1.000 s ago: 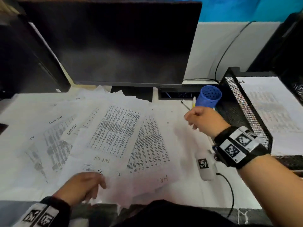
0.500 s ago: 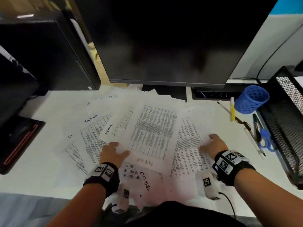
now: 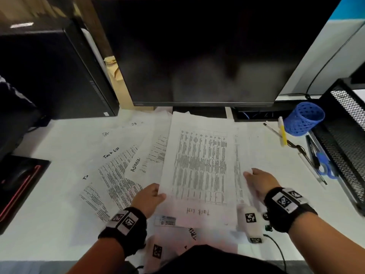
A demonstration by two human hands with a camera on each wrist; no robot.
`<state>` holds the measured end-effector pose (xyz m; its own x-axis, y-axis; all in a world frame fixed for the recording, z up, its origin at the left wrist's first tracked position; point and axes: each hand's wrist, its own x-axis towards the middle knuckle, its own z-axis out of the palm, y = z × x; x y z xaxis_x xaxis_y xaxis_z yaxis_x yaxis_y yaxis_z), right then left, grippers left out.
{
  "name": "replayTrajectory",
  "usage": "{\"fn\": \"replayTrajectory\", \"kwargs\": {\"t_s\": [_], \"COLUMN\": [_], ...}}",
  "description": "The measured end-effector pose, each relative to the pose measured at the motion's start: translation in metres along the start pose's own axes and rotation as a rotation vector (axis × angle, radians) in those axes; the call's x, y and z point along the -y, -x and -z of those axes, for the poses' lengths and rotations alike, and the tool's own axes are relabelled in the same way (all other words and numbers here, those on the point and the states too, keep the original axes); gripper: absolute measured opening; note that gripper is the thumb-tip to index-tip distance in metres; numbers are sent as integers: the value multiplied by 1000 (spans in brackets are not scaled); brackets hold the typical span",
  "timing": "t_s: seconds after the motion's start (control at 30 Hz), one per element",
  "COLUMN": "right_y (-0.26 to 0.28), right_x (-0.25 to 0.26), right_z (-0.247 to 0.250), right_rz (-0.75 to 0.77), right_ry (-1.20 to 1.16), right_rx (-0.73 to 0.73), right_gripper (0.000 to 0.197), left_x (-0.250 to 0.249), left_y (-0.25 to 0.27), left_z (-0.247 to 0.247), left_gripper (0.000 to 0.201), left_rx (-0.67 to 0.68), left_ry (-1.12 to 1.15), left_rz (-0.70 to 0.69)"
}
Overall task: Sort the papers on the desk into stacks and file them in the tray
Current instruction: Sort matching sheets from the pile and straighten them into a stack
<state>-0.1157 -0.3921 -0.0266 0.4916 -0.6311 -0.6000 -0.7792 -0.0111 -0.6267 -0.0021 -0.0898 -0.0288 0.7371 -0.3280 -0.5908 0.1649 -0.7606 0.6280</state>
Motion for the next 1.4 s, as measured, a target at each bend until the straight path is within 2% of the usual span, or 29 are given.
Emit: {"fn": "replayTrajectory", "kwargs": {"t_s": [0.07, 0.13, 0.2, 0.27, 0.3, 0.37, 0.47, 0.53, 0.67, 0.73, 0.83, 0.93, 1.0, 1.07, 1.13, 1.3, 1.4], "right_y": [7, 14, 13, 11, 12, 15, 22, 30, 35, 26, 0, -31, -47, -57, -63, -66, -61], "right_x": [9, 15, 14, 13, 15, 19, 23, 25, 27, 26, 25, 23, 17, 10, 5, 4, 8], "right_z": [-12, -22, -28, -27, -26, -22, -21, -25, -38, -37, -14, 14, 24, 28, 31, 34, 38], "right_rz": [-23, 20, 82, 111, 120, 164, 229, 241, 277, 274, 261, 143, 91, 85, 101, 86, 111], "right_ry": [-41, 71, 156, 174, 181, 190, 155, 24, -18, 18, 145, 370, 504, 549, 572, 509, 483], "right_rx": [17, 66, 76, 45, 43, 68, 156, 264, 454, 402, 95, -136, -178, -187, -233, -248, -290], "right_gripper": [52, 63, 42, 16, 13, 16, 24, 29, 39, 42, 39, 64, 82, 87, 81, 47, 33], "left_x": [-3, -9, -13, -14, -13, -14, -18, -22, -24, -22, -14, 0, 8, 11, 13, 8, 3], "left_y": [1, 6, 9, 11, 10, 12, 11, 10, 10, 11, 12, 14, 15, 17, 18, 18, 19], "left_z": [-9, -15, -19, -17, -15, -9, 0, 2, 7, 16, 37, 53, 57, 55, 50, 38, 35], "left_gripper": [7, 24, 30, 22, 28, 55, 69, 63, 43, 36, 37, 38, 38, 36, 34, 27, 19], "left_rx": [61, 106, 116, 101, 70, -13, -78, -98, -227, -292, -360, -350, -338, -326, -305, -229, -206], "left_ry": [-21, -108, -153, -74, 23, 201, 394, 491, 332, 218, 74, -17, -39, -30, 6, 18, 13], "left_rz": [-9, -44, -61, -47, -23, 16, 54, 63, 24, 21, 53, 92, 84, 76, 78, 76, 69]}}
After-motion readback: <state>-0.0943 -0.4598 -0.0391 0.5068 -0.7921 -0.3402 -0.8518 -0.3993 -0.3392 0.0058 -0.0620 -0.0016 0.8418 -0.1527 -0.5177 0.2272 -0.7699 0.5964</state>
